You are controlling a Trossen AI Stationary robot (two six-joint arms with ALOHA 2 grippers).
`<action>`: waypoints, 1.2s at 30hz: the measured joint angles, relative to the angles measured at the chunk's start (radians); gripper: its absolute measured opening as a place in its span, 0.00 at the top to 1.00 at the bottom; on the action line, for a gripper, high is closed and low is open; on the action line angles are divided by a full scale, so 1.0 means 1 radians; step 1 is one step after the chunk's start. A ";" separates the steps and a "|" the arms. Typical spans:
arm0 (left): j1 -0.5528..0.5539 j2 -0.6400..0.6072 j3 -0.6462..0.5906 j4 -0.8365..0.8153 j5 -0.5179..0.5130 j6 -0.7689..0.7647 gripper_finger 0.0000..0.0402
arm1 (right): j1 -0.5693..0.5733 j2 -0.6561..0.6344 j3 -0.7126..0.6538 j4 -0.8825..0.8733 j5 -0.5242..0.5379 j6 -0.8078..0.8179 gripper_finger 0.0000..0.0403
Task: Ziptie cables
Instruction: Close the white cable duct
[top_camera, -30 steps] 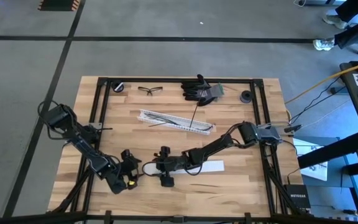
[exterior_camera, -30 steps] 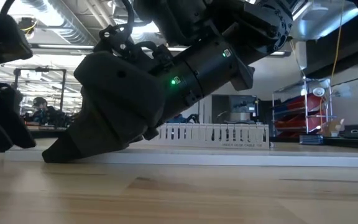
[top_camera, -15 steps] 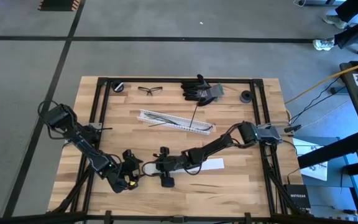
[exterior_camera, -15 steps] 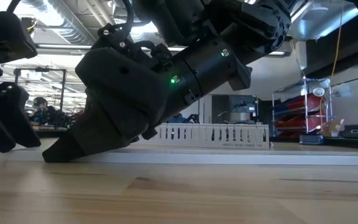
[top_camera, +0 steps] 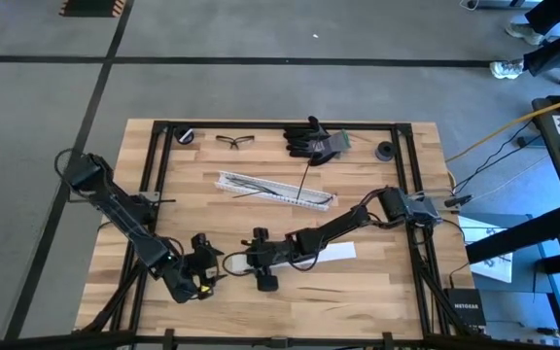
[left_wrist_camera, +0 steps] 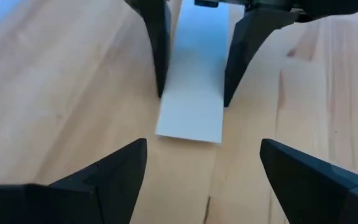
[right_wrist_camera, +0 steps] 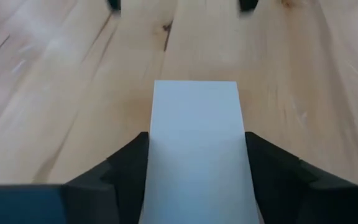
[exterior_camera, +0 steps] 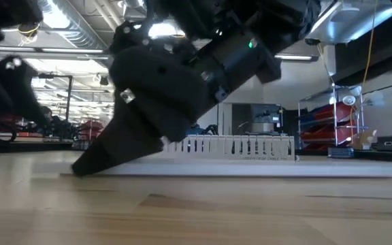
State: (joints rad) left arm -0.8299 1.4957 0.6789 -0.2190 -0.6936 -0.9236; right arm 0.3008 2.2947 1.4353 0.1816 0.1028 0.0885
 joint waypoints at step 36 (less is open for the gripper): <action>1.089 -0.057 0.029 -0.139 0.556 1.200 0.51 | -0.075 -0.097 0.005 -0.156 -0.010 -0.208 0.47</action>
State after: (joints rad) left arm 0.2595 1.4387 0.7078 -0.3577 -0.1378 0.2767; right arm 0.2260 2.1979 1.4399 0.0260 0.0933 -0.1198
